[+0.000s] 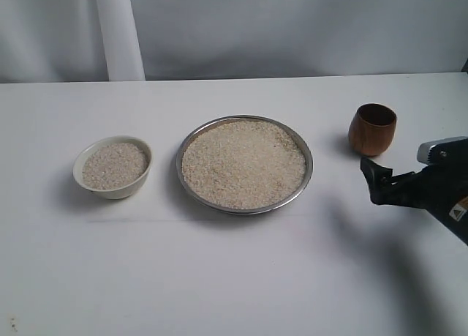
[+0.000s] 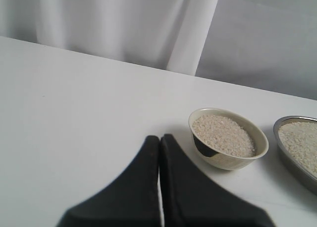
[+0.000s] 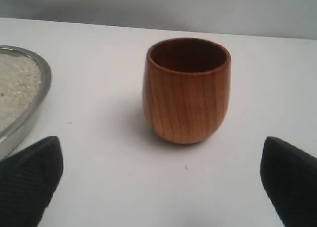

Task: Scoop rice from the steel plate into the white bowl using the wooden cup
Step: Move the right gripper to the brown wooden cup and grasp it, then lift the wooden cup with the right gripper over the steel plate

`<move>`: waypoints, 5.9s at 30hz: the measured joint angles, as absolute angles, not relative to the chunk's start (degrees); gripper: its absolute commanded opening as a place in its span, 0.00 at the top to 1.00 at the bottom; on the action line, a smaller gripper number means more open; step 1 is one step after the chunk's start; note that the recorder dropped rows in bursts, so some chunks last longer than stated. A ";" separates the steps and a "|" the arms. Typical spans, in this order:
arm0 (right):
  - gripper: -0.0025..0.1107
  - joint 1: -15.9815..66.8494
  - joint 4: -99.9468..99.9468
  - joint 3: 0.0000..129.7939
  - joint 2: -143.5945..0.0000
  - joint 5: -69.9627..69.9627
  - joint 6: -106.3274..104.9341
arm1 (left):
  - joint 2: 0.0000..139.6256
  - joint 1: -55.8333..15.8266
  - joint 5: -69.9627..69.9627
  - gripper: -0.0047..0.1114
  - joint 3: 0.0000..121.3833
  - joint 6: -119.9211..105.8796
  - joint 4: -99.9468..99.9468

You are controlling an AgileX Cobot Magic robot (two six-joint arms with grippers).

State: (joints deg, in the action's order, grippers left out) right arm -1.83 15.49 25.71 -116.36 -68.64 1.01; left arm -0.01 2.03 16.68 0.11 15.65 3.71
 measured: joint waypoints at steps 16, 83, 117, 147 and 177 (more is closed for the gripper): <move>0.05 -2.45 18.53 37.00 -125.34 -69.11 1.61 | -0.01 2.03 16.68 0.96 0.11 15.65 3.71; 0.09 -2.45 20.91 60.63 -140.84 -68.03 6.61 | -0.01 2.03 16.68 0.96 0.11 15.65 3.71; 0.73 -2.52 17.82 55.56 -135.67 -67.70 6.05 | -0.01 2.03 16.68 0.96 0.11 15.65 3.71; 0.98 5.36 45.81 52.95 -107.32 -45.62 20.67 | -0.01 2.03 16.68 0.96 0.11 15.65 3.71; 0.98 34.79 61.35 75.73 -99.83 28.46 -11.38 | -0.01 2.03 16.68 0.96 0.11 15.65 3.71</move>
